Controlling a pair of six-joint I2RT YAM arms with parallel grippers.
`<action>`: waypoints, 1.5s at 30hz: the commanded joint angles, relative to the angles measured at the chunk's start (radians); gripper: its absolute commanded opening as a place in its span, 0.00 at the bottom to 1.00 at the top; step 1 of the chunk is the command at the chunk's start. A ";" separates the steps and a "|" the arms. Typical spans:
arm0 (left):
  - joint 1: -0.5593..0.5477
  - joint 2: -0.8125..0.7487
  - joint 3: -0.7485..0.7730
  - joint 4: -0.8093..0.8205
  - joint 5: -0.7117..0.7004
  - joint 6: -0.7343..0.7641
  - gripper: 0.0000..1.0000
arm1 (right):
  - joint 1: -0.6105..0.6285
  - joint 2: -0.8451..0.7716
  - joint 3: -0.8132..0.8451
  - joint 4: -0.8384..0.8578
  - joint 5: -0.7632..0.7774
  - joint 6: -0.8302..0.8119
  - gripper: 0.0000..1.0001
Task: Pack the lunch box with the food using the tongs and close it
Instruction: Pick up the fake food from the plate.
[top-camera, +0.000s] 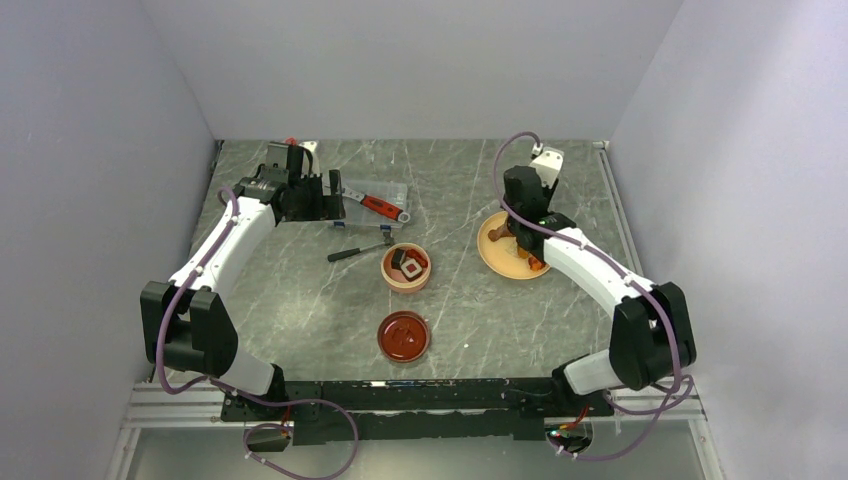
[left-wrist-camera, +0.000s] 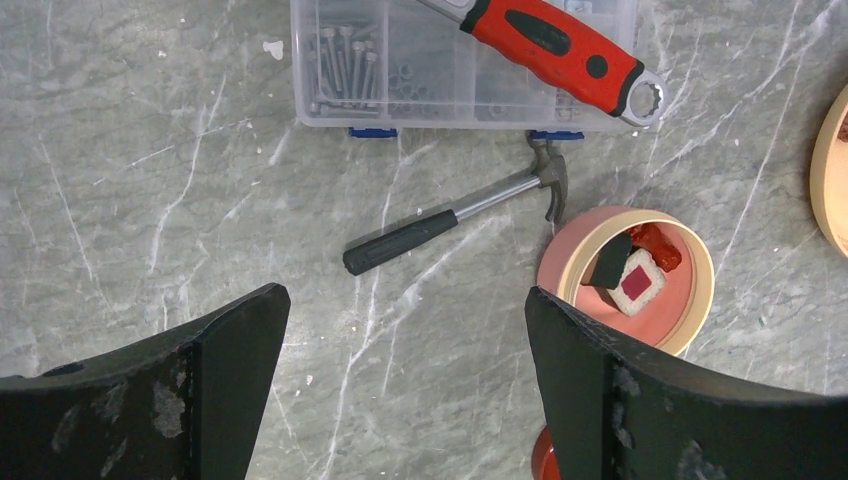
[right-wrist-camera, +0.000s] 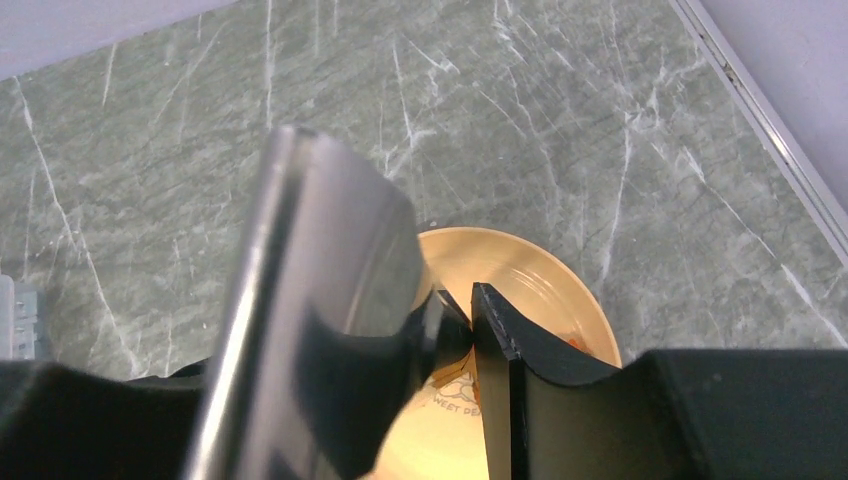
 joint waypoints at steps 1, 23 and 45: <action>0.005 -0.005 0.016 0.019 0.029 0.003 0.94 | 0.034 0.039 0.054 0.025 0.127 0.029 0.49; 0.005 -0.006 0.017 0.021 0.059 -0.003 0.93 | 0.101 0.133 0.173 -0.041 0.301 0.071 0.51; 0.005 -0.006 0.018 0.019 0.060 -0.001 0.93 | 0.104 0.209 0.206 -0.007 0.344 0.151 0.51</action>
